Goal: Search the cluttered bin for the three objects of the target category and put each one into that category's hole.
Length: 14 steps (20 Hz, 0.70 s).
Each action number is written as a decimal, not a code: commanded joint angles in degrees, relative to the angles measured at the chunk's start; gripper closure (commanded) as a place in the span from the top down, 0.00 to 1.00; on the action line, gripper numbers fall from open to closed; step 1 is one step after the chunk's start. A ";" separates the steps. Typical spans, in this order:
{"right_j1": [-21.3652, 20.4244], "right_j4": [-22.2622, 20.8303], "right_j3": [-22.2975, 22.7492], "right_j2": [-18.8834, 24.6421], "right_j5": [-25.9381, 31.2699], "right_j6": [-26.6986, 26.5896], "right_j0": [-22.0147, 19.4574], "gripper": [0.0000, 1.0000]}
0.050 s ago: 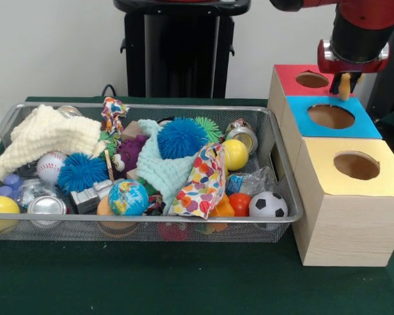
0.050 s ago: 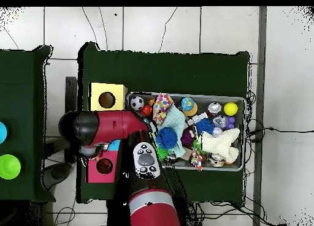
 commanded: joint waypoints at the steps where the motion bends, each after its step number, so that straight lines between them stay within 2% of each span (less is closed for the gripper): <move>1: 7.41 -0.87 -9.38 3.01 8.22 2.36 -0.91 0.00; 5: 10.20 -1.83 -14.23 3.14 11.64 1.12 -0.92 0.00; 9: 11.34 -1.39 -15.60 3.81 12.00 0.40 -1.27 0.00; 11: 11.03 -1.20 -14.92 3.75 11.55 0.54 -1.23 0.00; 14: 7.70 -0.01 -8.83 3.31 9.09 2.07 -1.02 0.00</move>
